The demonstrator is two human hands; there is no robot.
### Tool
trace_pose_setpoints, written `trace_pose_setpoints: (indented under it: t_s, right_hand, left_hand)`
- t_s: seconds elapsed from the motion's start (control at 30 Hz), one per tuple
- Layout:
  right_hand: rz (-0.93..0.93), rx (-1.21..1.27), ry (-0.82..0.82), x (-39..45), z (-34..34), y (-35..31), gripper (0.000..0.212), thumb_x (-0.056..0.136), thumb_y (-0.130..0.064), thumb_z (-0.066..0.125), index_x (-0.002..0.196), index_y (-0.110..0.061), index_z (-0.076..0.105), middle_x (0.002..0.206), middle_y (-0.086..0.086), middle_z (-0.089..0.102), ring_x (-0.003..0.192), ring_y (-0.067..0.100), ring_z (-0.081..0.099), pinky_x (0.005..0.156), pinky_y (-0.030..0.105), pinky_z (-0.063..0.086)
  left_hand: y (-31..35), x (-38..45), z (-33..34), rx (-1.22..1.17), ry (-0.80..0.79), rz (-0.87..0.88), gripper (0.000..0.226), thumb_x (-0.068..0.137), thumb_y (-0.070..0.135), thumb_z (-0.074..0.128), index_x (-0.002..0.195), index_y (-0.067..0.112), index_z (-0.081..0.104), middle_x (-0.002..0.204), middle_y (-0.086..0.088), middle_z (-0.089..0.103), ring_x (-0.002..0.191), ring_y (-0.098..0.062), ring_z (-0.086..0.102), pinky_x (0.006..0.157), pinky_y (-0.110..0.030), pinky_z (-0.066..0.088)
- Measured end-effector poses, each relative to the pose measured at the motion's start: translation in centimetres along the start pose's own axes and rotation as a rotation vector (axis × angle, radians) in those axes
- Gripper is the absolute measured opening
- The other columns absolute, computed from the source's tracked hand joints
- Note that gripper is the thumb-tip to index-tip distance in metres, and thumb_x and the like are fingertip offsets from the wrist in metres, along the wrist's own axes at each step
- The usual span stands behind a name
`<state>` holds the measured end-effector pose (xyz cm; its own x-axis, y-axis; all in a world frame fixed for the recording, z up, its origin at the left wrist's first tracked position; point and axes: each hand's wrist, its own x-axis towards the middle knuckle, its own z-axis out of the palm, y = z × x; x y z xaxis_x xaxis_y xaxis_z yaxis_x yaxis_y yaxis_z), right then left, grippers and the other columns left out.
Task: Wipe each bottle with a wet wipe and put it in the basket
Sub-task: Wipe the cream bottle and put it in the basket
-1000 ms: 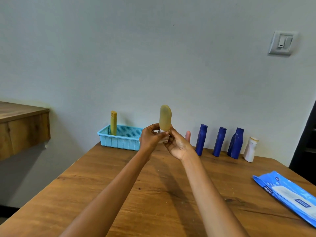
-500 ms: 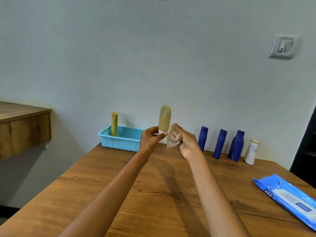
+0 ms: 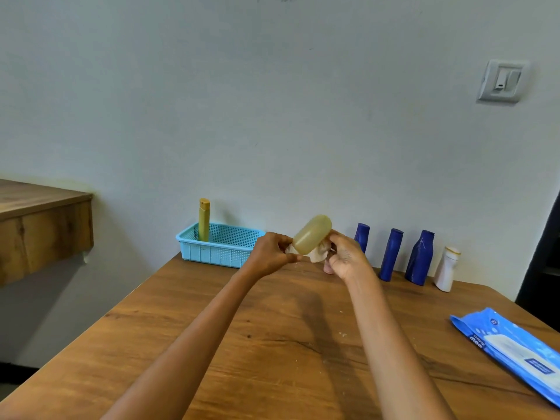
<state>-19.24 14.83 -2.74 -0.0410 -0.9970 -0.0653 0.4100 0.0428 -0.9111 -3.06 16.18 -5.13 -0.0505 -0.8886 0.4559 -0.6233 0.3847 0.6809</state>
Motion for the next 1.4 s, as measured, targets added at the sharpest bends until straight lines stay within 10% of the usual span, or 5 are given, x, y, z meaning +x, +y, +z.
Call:
trace_pose_setpoints:
  t_s: [0.2, 0.43, 0.7, 0.8, 1.4]
  right_hand:
    - [-0.189, 0.086, 0.107, -0.6, -0.5, -1.9, 0.008, 0.087, -0.006, 0.063, 0.092, -0.003, 0.068, 0.077, 0.004, 0.061, 0.066, 0.011, 0.057, 0.078, 0.028, 0.05]
    - [-0.717, -0.972, 0.25, -1.2, 1.3, 0.3, 0.03, 0.097, -0.007, 0.045, 0.121, -0.007, 0.062, 0.12, 0.01, 0.062, 0.099, 0.018, 0.058, 0.078, 0.028, 0.05]
    - [-0.823, -1.406, 0.231, -2.0, 3.2, 2.0, 0.049, 0.091, 0.0, 0.052, 0.138, -0.012, 0.044, 0.131, 0.01, 0.047, 0.122, 0.022, 0.041, 0.103, 0.032, 0.038]
    - [-0.771, -1.368, 0.194, -2.8, 4.0, 2.8, 0.042, 0.096, -0.007, 0.046, 0.137, -0.012, 0.043, 0.136, 0.006, 0.043, 0.125, 0.014, 0.041, 0.096, 0.011, 0.024]
    - [-0.543, -0.891, -0.046, -2.1, 6.1, 4.6, 0.034, 0.092, 0.0, 0.046, 0.118, -0.012, 0.065, 0.124, 0.003, 0.062, 0.114, 0.017, 0.056, 0.086, 0.018, 0.043]
  left_hand:
    - [-0.2, -0.3, 0.0, 0.113, -0.01, 0.035, 0.031, 0.076, 0.019, 0.076, 0.103, 0.007, 0.07, 0.085, -0.004, 0.063, 0.08, -0.016, 0.057, 0.064, -0.02, 0.037]
    - [-0.1, 0.1, 0.5, 0.109, 0.136, -0.023, 0.035, 0.073, 0.02, 0.075, 0.106, 0.008, 0.069, 0.1, -0.008, 0.062, 0.088, -0.019, 0.057, 0.07, -0.022, 0.037]
    - [0.4, 0.1, -0.5, 0.057, 0.199, -0.052, 0.029, 0.072, 0.016, 0.073, 0.099, 0.006, 0.072, 0.087, -0.008, 0.069, 0.075, -0.015, 0.054, 0.055, -0.02, 0.036]
    - [0.0, 0.1, -0.7, 0.05, 0.207, -0.087, 0.025, 0.071, 0.017, 0.073, 0.094, 0.006, 0.073, 0.079, -0.007, 0.066, 0.072, -0.015, 0.054, 0.054, -0.021, 0.036]
    - [-4.5, 0.6, -2.5, -0.53, 0.193, -0.436, 0.021, 0.079, 0.02, 0.073, 0.09, 0.003, 0.067, 0.083, -0.009, 0.067, 0.078, -0.019, 0.064, 0.07, -0.027, 0.049]
